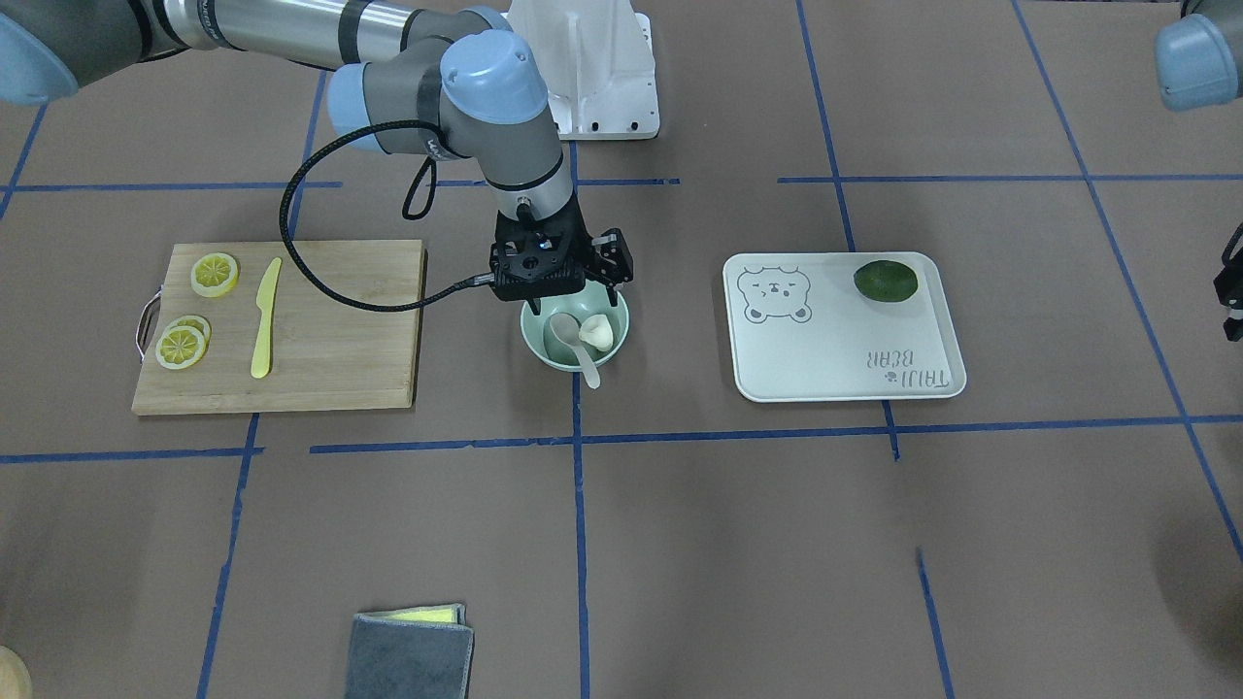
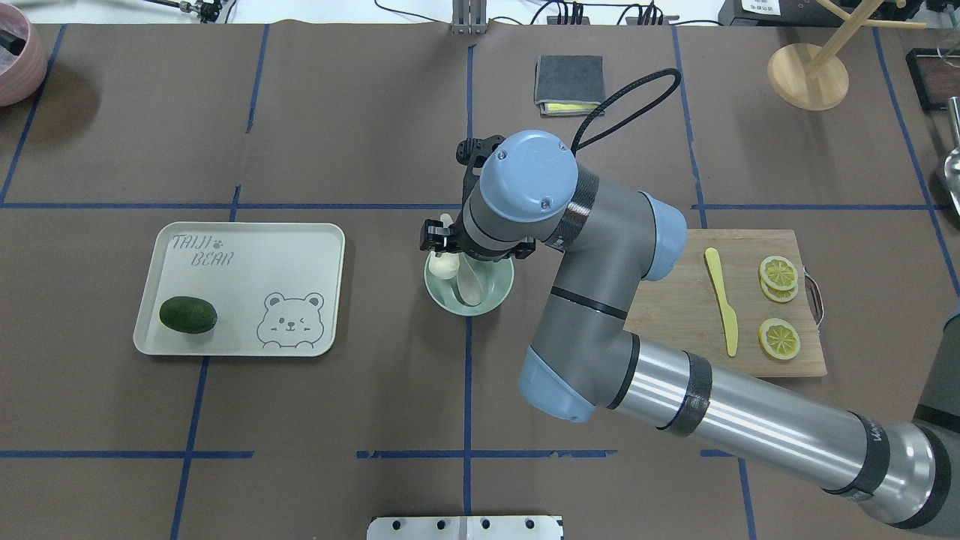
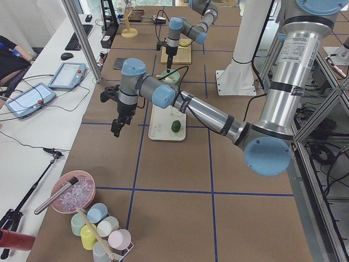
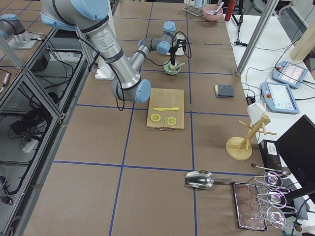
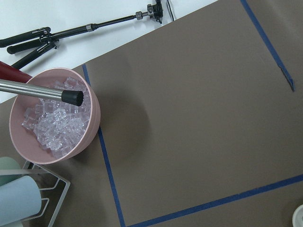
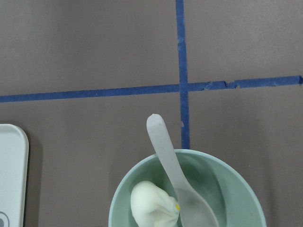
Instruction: Put spoon and bun in bowl
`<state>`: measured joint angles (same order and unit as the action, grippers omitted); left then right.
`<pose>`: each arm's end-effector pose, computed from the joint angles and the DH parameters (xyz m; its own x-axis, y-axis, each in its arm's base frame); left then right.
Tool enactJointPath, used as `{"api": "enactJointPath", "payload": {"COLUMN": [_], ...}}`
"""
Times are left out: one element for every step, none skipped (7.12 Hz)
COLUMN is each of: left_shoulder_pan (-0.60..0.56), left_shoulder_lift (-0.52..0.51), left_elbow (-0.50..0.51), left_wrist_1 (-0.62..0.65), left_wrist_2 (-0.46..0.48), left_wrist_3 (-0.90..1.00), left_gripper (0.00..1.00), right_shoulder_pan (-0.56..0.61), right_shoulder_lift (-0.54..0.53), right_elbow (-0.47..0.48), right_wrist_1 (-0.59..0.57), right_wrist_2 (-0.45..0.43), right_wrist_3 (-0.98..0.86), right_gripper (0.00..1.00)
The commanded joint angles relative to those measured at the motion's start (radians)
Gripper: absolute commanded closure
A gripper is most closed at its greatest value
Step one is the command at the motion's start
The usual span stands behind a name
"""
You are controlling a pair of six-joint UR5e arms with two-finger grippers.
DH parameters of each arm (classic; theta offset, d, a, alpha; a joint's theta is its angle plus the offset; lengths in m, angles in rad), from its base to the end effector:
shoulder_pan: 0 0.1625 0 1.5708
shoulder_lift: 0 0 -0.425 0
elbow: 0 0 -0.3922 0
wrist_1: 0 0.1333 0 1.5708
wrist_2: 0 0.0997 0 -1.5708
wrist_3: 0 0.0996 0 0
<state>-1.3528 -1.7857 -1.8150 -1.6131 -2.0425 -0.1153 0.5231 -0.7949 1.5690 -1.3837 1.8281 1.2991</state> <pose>0.0378 -0.5778 0.4338 0.8388 0.3047 -0.4511 -0.0938 0.8972 0.4316 -0.5647 -0.4503 0.1651 0.5589 0.0227 0.8289 -0.1582 0.9842 0.0797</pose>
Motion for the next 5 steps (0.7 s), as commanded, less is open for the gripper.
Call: {"api": "enactJointPath", "payload": {"left_shoulder_pan": [-0.015,-0.064,-0.121,-0.159,-0.196], "left_shoulder_lift": [0.005,0.005,0.005,0.018,0.082], "left_elbow": [0.006,0.049,0.112,0.158,0.180], "left_wrist_1": [0.001,0.002,0.007,0.005,0.004], "left_wrist_2": [-0.002,-0.005,-0.010,-0.083,-0.194], "left_wrist_3": [0.028,0.095,0.156,0.181,0.237], "left_gripper": [0.00,0.00,0.00,0.00,0.00], "right_shoulder_pan": [0.002,0.014,0.037,0.061,0.110], "right_shoulder_lift": [-0.001,-0.003,-0.032,-0.085,-0.124], "right_elbow": [0.002,0.019,0.064,0.132,0.191], "right_wrist_1": [0.000,-0.005,-0.014,-0.052,-0.108], "right_wrist_2": [0.000,0.005,0.020,0.043,0.087], "right_wrist_3": [-0.001,-0.004,-0.006,-0.020,-0.071], "right_gripper": [0.00,0.00,0.00,0.00,0.00]}}
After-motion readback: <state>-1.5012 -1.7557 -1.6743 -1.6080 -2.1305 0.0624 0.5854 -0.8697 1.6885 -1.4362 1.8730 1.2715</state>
